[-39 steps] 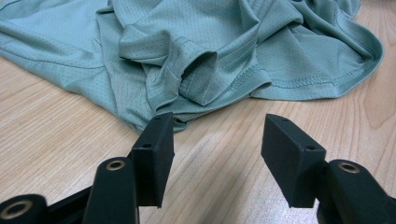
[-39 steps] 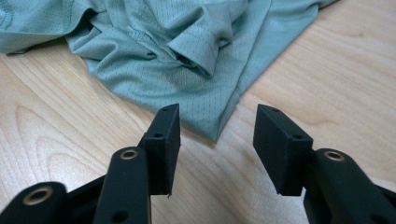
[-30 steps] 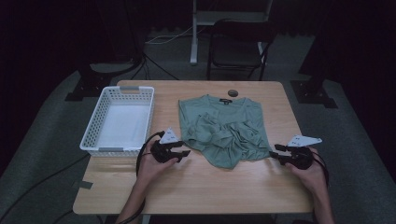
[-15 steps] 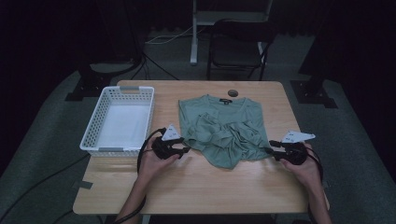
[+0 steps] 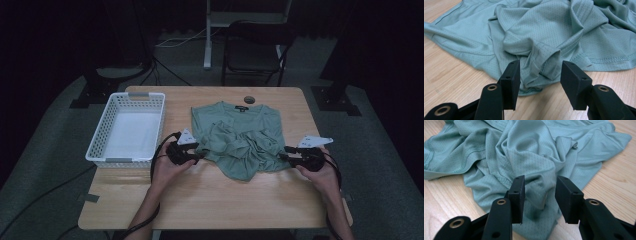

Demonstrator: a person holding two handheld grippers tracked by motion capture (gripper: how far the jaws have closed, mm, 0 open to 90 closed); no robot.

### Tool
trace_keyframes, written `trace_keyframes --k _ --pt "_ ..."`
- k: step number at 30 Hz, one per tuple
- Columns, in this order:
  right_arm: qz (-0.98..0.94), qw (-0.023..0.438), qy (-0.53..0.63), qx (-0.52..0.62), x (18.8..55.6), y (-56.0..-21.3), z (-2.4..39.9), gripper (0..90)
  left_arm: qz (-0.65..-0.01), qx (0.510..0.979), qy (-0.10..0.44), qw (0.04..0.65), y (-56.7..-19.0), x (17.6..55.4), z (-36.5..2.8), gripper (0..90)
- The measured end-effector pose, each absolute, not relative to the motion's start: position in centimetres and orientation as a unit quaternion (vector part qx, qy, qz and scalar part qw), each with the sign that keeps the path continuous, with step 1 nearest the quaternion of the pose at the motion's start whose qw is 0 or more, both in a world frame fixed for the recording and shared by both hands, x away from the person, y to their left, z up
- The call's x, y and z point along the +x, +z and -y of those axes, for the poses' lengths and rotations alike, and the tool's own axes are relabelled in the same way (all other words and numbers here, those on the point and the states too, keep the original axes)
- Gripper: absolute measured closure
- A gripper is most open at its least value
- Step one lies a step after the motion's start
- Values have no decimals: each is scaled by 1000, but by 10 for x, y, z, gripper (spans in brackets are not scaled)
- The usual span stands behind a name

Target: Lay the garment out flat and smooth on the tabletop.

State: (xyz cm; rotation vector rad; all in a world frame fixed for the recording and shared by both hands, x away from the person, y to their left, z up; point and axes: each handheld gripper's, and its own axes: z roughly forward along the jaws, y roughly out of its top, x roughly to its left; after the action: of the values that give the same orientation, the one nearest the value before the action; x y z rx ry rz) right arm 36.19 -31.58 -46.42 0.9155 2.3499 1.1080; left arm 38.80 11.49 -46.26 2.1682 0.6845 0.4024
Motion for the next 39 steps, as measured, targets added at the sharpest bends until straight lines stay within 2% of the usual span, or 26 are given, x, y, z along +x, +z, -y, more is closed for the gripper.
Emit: trace_keyframes --k 5,8,13,18,22,39 --pt "-845 183 386 323 371 -467 309 584 -263 867 160 392 -464 393 -107 516" --pt "-847 179 384 322 374 -468 306 598 -262 870 159 387 -464 395 -103 557" --pt "-850 165 379 325 379 -470 302 641 -257 876 159 376 -465 397 -97 710" --pt "-849 158 382 331 380 -472 301 787 -251 877 162 376 -463 395 -96 850" --pt "-847 164 383 332 378 -469 302 837 -244 879 163 375 -459 392 -96 862" --pt "-840 181 394 328 361 -459 313 841 -245 870 182 388 -452 376 -115 862"
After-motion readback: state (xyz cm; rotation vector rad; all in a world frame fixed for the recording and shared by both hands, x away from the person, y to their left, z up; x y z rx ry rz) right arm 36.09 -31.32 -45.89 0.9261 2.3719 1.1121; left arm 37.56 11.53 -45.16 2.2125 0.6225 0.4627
